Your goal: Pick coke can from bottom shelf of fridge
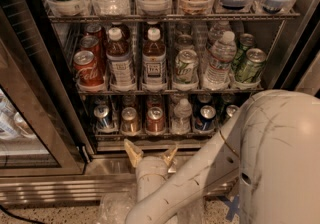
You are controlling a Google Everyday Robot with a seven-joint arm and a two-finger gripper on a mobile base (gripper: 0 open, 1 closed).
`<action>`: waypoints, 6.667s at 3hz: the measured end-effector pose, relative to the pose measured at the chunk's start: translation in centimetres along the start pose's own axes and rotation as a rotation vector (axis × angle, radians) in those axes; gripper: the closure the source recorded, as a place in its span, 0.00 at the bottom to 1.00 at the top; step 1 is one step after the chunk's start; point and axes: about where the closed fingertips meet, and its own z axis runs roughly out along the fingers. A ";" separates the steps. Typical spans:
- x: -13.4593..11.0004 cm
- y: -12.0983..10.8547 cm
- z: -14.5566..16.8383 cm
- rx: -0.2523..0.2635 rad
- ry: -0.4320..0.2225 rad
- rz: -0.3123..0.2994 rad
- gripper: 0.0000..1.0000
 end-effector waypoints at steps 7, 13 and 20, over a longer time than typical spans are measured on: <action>0.0 -1.3 6.8 0.075 -0.127 -0.144 0.18; -1.6 -2.5 10.1 0.097 -0.204 -0.142 0.34; -7.0 -0.1 8.1 -0.064 -0.233 -0.040 1.00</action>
Offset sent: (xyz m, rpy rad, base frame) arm 0.0275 -0.0167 0.0015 -0.1360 -0.0789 -0.1202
